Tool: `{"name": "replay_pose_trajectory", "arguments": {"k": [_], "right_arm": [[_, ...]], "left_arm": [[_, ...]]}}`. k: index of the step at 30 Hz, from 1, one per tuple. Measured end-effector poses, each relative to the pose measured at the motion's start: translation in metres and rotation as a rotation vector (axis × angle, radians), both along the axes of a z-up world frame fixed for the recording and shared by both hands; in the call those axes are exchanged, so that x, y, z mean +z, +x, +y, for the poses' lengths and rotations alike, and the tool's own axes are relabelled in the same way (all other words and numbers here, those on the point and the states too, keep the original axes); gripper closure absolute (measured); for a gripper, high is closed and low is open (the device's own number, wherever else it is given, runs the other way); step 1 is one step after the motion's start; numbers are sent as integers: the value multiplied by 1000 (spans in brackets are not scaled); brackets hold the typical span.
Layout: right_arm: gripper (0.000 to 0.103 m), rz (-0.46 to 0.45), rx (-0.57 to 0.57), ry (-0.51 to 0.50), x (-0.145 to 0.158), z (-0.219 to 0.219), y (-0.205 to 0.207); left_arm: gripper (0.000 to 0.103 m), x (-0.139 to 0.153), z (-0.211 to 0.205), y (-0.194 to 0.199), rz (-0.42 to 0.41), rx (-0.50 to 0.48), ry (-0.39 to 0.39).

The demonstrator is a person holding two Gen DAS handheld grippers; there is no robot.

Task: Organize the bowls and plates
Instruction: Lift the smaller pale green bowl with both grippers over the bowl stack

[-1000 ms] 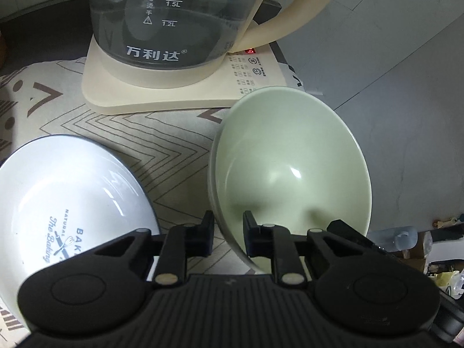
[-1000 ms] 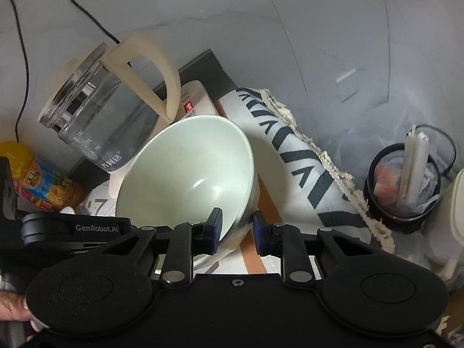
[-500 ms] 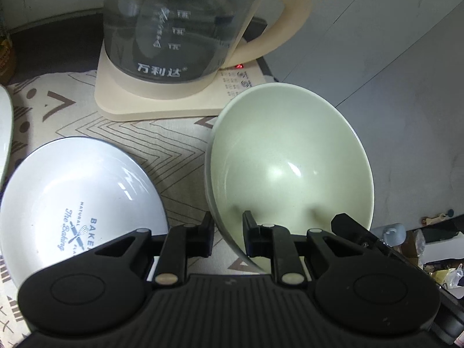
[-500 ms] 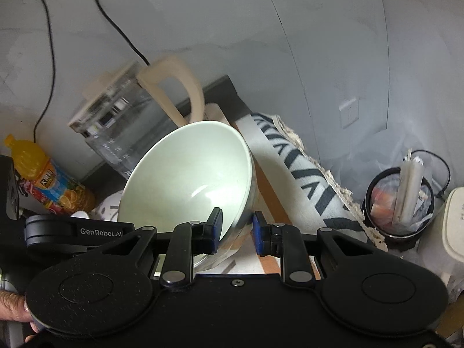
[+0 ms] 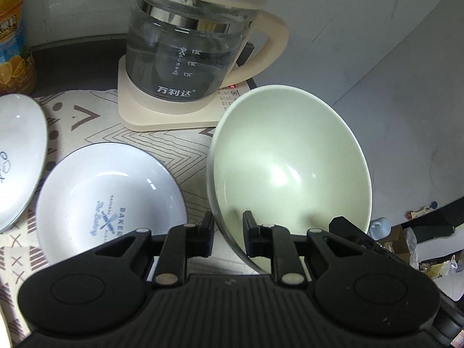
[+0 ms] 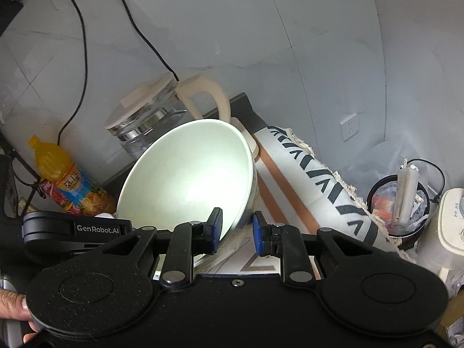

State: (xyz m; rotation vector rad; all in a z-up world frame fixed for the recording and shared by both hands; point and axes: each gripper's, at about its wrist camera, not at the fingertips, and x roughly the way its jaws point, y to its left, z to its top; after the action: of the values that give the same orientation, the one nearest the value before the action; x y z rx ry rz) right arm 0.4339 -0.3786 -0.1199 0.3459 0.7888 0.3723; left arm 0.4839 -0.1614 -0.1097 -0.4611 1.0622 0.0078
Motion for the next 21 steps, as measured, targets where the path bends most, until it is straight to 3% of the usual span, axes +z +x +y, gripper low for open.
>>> {"name": "replay_pose_trajectory", "arguments": {"k": [21], "right_arm": [[81,-44,-26,-4,18,5,-79]], "left_arm": [[84,29,8,-80,-53,-17,-21]]}}
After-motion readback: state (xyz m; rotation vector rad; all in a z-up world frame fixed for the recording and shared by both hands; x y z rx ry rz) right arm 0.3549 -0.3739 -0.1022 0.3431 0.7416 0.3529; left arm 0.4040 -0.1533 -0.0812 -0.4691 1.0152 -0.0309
